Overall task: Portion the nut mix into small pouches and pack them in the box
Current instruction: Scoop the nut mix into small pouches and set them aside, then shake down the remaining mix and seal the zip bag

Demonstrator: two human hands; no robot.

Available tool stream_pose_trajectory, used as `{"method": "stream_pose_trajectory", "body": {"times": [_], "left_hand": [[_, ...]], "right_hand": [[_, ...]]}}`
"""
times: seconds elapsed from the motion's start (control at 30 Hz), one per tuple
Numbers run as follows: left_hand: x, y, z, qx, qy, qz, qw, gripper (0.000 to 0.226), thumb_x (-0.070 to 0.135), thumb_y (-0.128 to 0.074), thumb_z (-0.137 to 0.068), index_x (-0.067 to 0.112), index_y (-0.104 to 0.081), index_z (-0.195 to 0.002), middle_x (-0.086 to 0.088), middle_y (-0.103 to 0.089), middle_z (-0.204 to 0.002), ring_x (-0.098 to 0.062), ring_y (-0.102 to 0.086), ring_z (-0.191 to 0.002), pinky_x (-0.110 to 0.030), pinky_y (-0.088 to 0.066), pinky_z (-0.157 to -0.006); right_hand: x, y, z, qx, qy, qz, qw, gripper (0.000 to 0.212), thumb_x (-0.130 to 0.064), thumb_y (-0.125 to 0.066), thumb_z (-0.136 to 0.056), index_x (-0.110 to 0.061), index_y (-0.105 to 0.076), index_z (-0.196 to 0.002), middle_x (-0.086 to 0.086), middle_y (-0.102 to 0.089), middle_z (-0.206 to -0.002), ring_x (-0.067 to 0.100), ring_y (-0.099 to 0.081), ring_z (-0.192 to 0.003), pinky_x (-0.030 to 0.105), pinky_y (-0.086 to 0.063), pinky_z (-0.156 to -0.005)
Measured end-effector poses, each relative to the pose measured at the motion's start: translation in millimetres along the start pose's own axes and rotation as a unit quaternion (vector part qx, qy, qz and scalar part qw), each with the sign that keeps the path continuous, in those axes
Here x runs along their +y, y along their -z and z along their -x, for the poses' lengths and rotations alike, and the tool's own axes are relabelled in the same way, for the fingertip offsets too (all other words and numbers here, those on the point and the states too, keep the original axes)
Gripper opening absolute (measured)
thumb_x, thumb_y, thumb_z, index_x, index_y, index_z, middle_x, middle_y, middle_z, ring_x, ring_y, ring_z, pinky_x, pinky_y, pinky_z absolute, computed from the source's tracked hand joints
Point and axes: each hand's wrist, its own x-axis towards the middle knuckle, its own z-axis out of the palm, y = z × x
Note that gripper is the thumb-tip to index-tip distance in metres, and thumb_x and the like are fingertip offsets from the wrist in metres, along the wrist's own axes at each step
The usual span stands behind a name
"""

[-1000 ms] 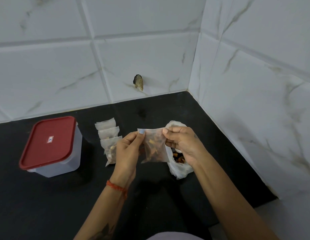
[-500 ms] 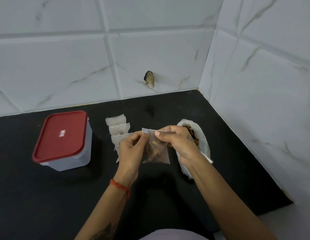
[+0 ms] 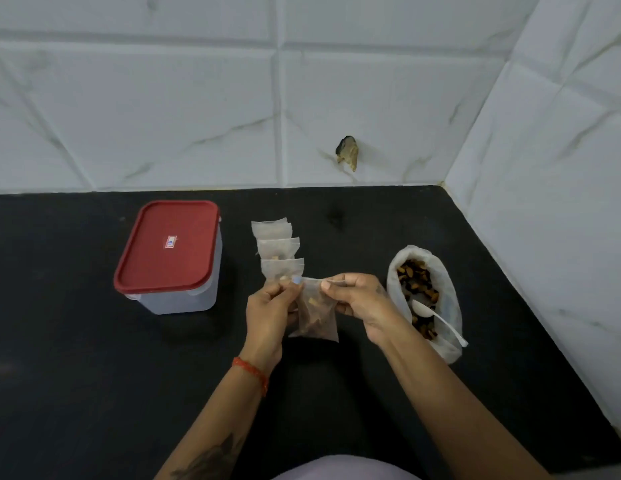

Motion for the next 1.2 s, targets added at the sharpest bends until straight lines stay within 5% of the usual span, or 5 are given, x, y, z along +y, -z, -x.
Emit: {"method": "stream_pose_trajectory", "body": {"times": [0.47, 0.67, 0.8, 1.0, 1.2], "left_hand": [[-22.5, 39.6, -38.0, 0.161, -0.082, -0.177, 0.967, 0.014, 0.031, -0.068, -0.086, 0.018, -0.063, -0.084, -0.004, -0.068, -0.082, -0.02, -0.067, -0.08, -0.043, -0.058, -0.078], [-29.2, 41.9, -37.9, 0.159, -0.113, -0.234, 0.952, 0.011, 0.027, -0.063, -0.09, 0.019, -0.06, -0.096, -0.001, -0.066, -0.097, -0.014, -0.064, -0.086, -0.039, -0.057, -0.081], [-43.9, 48.0, -21.8, 0.125, -0.289, -0.377, 0.871, 0.028, 0.013, -0.055, -0.093, 0.012, -0.057, -0.12, -0.003, -0.055, -0.125, -0.013, -0.056, -0.109, -0.029, -0.048, -0.094], [-69.0, 53.5, -20.4, -0.014, -0.299, -0.544, 0.784, 0.067, 0.059, -0.008, -0.092, 0.02, -0.013, -0.147, 0.007, -0.004, -0.154, -0.009, 0.003, -0.145, -0.029, -0.005, -0.118], [-57.8, 44.7, -10.8, -0.007, -0.307, -0.546, 0.779, 0.057, 0.034, -0.04, -0.097, 0.016, -0.024, -0.149, -0.002, -0.011, -0.157, -0.016, 0.003, -0.144, -0.038, -0.01, -0.12]], "right_hand": [[29.6, -46.8, -50.5, 0.051, 0.073, 0.153, 0.984, 0.005, -0.011, -0.069, -0.084, -0.011, -0.07, -0.089, 0.003, -0.069, -0.088, 0.016, -0.068, -0.084, 0.032, -0.06, -0.07], [52.4, -49.0, -48.3, 0.116, 0.218, 0.305, 0.92, 0.019, -0.004, -0.058, -0.088, -0.017, -0.067, -0.098, -0.002, -0.065, -0.102, 0.009, -0.061, -0.092, 0.028, -0.052, -0.086], [71.7, -44.5, -32.8, 0.171, 0.346, 0.35, 0.853, 0.029, -0.009, -0.052, -0.09, -0.01, -0.062, -0.118, 0.004, -0.059, -0.122, 0.016, -0.054, -0.114, 0.024, -0.044, -0.097], [100.5, -41.3, -24.0, 0.032, 0.344, 0.47, 0.812, 0.053, -0.036, -0.025, -0.1, -0.006, -0.037, -0.142, 0.011, -0.036, -0.15, 0.022, -0.025, -0.142, 0.041, -0.029, -0.115], [73.8, -31.6, -10.2, -0.042, 0.273, 0.437, 0.856, 0.055, -0.016, -0.05, -0.096, -0.015, -0.03, -0.147, 0.005, -0.027, -0.155, 0.017, -0.024, -0.143, 0.031, -0.025, -0.116]]}}
